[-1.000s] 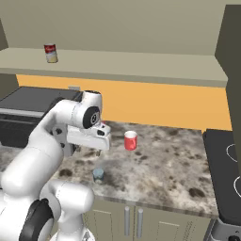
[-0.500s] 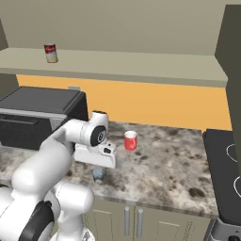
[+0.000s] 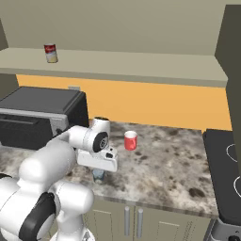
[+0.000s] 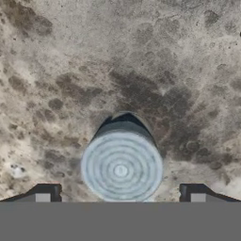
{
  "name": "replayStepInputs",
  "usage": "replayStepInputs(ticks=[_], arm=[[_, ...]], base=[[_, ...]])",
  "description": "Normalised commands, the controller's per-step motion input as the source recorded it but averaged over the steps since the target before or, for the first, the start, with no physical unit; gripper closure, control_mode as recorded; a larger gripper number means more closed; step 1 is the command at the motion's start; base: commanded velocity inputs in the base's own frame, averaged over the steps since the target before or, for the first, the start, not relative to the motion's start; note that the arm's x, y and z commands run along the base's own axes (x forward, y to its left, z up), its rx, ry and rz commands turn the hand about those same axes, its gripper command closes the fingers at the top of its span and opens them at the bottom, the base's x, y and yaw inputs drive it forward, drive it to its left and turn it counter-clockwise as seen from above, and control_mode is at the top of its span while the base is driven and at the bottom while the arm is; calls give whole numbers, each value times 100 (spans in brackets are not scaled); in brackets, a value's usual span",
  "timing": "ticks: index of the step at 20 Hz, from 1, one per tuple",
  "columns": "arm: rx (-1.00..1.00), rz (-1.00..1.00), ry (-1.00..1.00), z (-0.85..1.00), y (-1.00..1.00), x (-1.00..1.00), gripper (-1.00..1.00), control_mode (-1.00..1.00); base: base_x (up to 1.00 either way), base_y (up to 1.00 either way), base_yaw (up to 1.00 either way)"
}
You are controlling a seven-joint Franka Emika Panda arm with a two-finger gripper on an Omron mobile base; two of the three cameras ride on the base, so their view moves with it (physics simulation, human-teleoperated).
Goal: Restock the canned food cabinet by taking the new fresh canned food from the counter and placing it in the cabinet. Then, take the old canned food from the cabinet and place it on the counter.
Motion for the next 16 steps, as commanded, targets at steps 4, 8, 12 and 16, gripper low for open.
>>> replayStepInputs(ticks=[4,8,12,16], arm=[[-3,0,0,-24,0,16,-100,-100],[-4,0,0,-15,0,7,-100,-100],[-4,0,0,-14,0,-2,100,-100],[-1,0,0,-2,0,-7,100,-100]], base=[[0,0,0],[0,0,0],[0,0,0],[0,0,0]])
